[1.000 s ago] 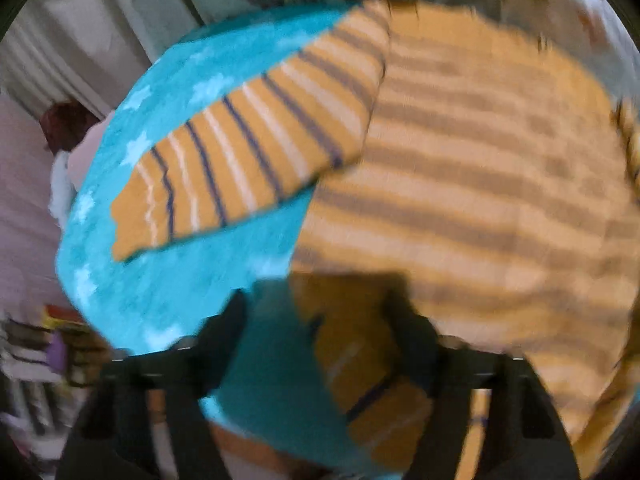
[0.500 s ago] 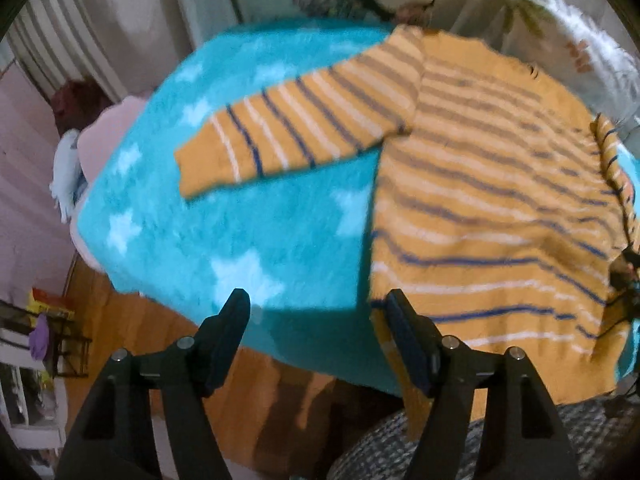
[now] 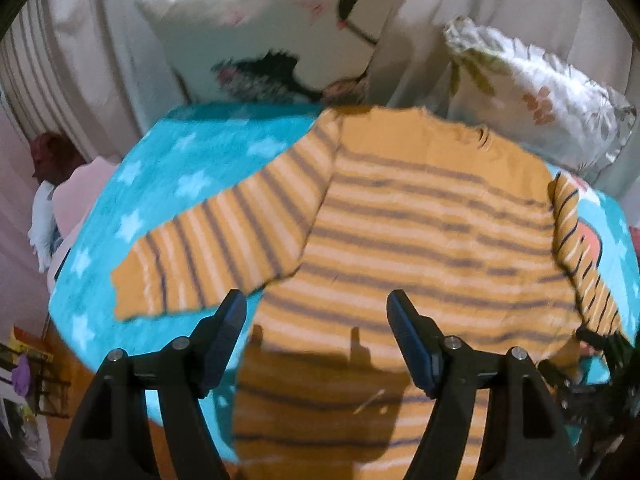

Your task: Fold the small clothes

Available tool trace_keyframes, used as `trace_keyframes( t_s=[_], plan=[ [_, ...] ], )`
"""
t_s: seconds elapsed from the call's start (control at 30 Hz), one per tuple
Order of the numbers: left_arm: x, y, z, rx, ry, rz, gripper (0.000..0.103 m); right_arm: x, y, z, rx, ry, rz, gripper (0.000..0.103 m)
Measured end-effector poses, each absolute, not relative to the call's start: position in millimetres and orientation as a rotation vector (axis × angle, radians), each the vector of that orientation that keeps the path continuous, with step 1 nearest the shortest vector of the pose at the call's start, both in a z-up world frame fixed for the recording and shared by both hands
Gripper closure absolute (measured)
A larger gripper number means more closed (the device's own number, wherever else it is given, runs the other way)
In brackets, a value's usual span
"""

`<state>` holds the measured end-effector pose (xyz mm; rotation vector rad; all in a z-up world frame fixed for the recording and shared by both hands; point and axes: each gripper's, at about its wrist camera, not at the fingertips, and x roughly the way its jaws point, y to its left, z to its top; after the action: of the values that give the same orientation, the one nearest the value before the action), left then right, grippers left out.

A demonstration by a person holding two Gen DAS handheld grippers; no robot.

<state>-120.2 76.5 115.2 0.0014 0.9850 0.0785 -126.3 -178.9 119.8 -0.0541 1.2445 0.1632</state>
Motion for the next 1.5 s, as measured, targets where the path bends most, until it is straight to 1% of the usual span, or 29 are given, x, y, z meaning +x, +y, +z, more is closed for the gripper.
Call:
trace_keyframes(
  t_s=[0.03,0.13,0.23,0.3,0.33,0.37,0.4,0.47,0.6,0.93,1.5],
  plan=[
    [-113.6,70.8,119.4,0.004,0.969,0.073,0.031,-126.4,-182.8,127.1,-0.048,1.221,0.161,0.010],
    [-98.6,59.5,127.0,0.011,0.940,0.084,0.031,-119.1,-190.0,152.1,-0.076,1.138,0.102,0.010],
    [-85.3,45.7,129.0,-0.011,0.941,0.084,0.031,-97.7,-195.6,165.4,-0.039,1.121,0.091,0.010],
    [-83.1,38.2,126.4,-0.037,0.959,0.063,0.031,-82.7,-197.5,168.8,0.028,1.147,0.098,0.010],
    [-83.9,34.1,124.0,-0.043,0.968,0.054,0.029,-79.7,-197.3,168.1,0.053,1.158,0.110,0.012],
    [-84.7,30.7,121.6,-0.042,0.975,0.050,0.026,-77.1,-192.9,169.1,0.085,1.161,0.125,0.019],
    [-87.1,26.4,118.0,-0.029,0.982,0.046,0.026,-77.0,-187.8,169.6,0.093,1.158,0.124,0.020],
    [-92.0,21.1,111.6,0.003,0.989,0.053,0.025,-79.4,-177.7,166.6,0.083,1.153,0.114,0.021],
    [-97.1,18.8,97.6,0.020,1.032,0.069,0.021,-84.7,-169.6,154.3,0.088,1.161,0.087,0.021],
    [-98.4,2.4,84.2,0.046,1.095,-0.001,0.021,-80.6,-185.6,140.4,0.141,1.197,0.033,0.021],
    [-94.9,-2.9,79.8,0.040,1.119,0.006,0.021,-80.0,-187.7,133.2,0.130,1.222,0.043,0.021]
  ],
)
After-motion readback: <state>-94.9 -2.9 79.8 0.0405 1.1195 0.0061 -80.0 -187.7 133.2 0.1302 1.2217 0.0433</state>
